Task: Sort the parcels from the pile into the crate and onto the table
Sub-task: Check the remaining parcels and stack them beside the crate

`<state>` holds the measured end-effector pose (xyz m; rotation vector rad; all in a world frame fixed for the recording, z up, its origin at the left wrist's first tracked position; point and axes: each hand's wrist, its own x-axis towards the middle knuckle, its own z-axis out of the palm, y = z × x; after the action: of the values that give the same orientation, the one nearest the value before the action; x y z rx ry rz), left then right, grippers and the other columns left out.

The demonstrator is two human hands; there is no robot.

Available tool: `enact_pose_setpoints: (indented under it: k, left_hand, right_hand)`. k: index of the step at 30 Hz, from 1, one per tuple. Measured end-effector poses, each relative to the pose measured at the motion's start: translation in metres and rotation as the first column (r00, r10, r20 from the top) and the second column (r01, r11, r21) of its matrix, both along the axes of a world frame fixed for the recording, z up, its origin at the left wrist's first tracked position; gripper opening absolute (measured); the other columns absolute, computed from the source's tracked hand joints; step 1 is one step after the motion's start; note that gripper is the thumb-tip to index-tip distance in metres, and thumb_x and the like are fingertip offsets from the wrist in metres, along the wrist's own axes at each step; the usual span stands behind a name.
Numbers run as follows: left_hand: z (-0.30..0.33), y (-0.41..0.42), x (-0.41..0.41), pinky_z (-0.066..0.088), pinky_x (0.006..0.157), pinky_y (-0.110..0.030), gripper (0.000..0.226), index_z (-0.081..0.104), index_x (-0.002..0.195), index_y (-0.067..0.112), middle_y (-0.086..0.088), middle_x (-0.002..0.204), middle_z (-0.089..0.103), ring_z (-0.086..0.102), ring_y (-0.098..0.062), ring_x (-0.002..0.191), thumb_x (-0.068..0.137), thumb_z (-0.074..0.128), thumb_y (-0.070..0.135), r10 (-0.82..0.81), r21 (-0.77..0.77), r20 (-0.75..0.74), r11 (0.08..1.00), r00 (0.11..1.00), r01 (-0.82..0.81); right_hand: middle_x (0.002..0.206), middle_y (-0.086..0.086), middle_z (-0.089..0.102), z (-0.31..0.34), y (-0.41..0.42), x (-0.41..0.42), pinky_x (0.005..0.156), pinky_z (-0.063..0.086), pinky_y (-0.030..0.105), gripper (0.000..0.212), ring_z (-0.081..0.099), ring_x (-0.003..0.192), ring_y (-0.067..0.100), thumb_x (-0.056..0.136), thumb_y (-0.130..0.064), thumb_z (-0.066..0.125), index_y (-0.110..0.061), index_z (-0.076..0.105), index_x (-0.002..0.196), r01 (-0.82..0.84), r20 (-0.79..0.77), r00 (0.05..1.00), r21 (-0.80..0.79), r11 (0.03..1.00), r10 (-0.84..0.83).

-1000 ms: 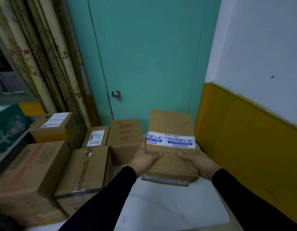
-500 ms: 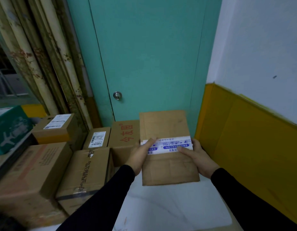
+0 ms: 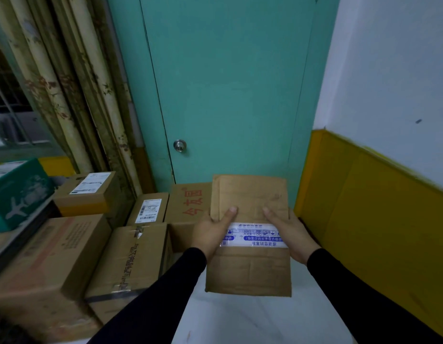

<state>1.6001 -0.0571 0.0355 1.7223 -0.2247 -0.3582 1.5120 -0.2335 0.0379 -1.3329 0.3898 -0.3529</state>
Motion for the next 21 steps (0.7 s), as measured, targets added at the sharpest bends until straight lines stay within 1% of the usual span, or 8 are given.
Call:
enact_pose_setpoints:
  k: [5,9,11,14,16,18,19,21]
  left_hand:
    - [0.002,-0.001,0.000,0.052,0.088,-0.028,0.043,0.062,0.118,0.025,0.013,0.099,0.070,0.068,-0.007,0.094,0.087,0.071,0.053,-0.003,0.008,0.037,1.000,0.999,0.002]
    - [0.003,-0.001,0.003,0.055,0.097,-0.036,0.038,0.061,0.112,0.032,0.011,0.103,0.072,0.069,-0.012,0.099,0.085,0.073,0.056,-0.006,0.022,0.020,1.000,1.000,0.006]
    - [0.003,-0.001,0.004,0.055,0.099,-0.040,0.043,0.063,0.116,0.030,0.008,0.107,0.074,0.070,-0.013,0.100,0.085,0.071,0.059,-0.008,0.031,0.019,0.999,1.000,0.008]
    - [0.001,-0.002,0.006,0.054,0.101,-0.043,0.041,0.063,0.114,0.031,0.007,0.109,0.074,0.070,-0.015,0.102,0.085,0.071,0.059,-0.010,0.032,0.006,0.999,1.000,0.010]
    - [0.004,0.002,0.009,0.053,0.103,-0.043,0.047,0.064,0.116,0.027,0.004,0.111,0.074,0.070,-0.017,0.104,0.082,0.074,0.059,-0.004,-0.019,-0.040,1.000,0.999,0.003]
    - [0.006,0.009,0.016,0.054,0.101,-0.041,0.062,0.065,0.125,0.017,-0.001,0.112,0.076,0.072,-0.021,0.103,0.079,0.077,0.059,-0.004,-0.126,-0.135,0.992,0.991,-0.013]
    - [0.007,0.014,0.019,0.057,0.096,-0.039,0.060,0.065,0.126,0.014,-0.003,0.110,0.077,0.074,-0.022,0.100,0.083,0.076,0.055,-0.015,-0.190,-0.202,0.981,0.979,-0.025]
    - [0.012,0.020,0.025,0.062,0.079,-0.033,0.047,0.065,0.122,0.013,-0.006,0.103,0.079,0.077,-0.020,0.089,0.090,0.071,0.046,-0.040,-0.259,-0.311,0.965,0.950,-0.044]
  right_hand:
    - [0.113,-0.006,0.077,-0.001,0.000,0.002,0.106,0.051,0.046,0.018,0.071,0.110,0.019,0.096,-0.029,0.068,-0.029,0.067,0.114,-0.030,-0.011,1.000,-0.025,0.999,0.029]
    - [0.111,-0.005,0.077,0.002,-0.004,0.004,0.103,0.053,0.047,0.017,0.073,0.106,0.019,0.096,-0.028,0.067,-0.030,0.065,0.114,-0.060,-0.024,0.998,-0.022,0.998,0.060]
    - [0.110,-0.006,0.077,0.004,-0.003,0.005,0.103,0.053,0.045,0.013,0.073,0.105,0.018,0.098,-0.027,0.066,-0.031,0.065,0.110,-0.052,-0.021,0.998,-0.045,0.998,0.051]
    - [0.109,-0.005,0.077,0.004,-0.002,0.006,0.092,0.058,0.040,0.008,0.075,0.099,0.017,0.101,-0.034,0.059,-0.035,0.063,0.108,-0.035,-0.048,0.998,-0.025,0.999,0.034]
    - [0.116,-0.004,0.075,0.008,-0.008,0.006,0.093,0.058,0.041,0.029,0.072,0.109,0.021,0.103,-0.052,0.046,-0.036,0.065,0.116,-0.046,-0.074,0.996,0.014,0.999,0.047]
    - [0.139,-0.007,0.063,0.009,-0.019,0.008,0.111,0.042,0.046,0.048,0.057,0.132,0.023,0.100,-0.066,0.038,-0.039,0.063,0.130,-0.075,-0.105,0.992,-0.011,0.997,0.073]
    - [0.147,-0.008,0.055,0.010,-0.023,0.009,0.114,0.035,0.043,0.044,0.050,0.136,0.019,0.103,-0.061,0.038,-0.042,0.057,0.137,-0.075,-0.118,0.991,-0.072,0.995,0.066]
    - [0.151,-0.003,0.050,0.011,-0.027,0.008,0.107,0.035,0.034,0.044,0.049,0.129,0.014,0.107,-0.039,0.045,-0.034,0.042,0.151,-0.073,-0.091,0.994,-0.143,0.987,0.061]
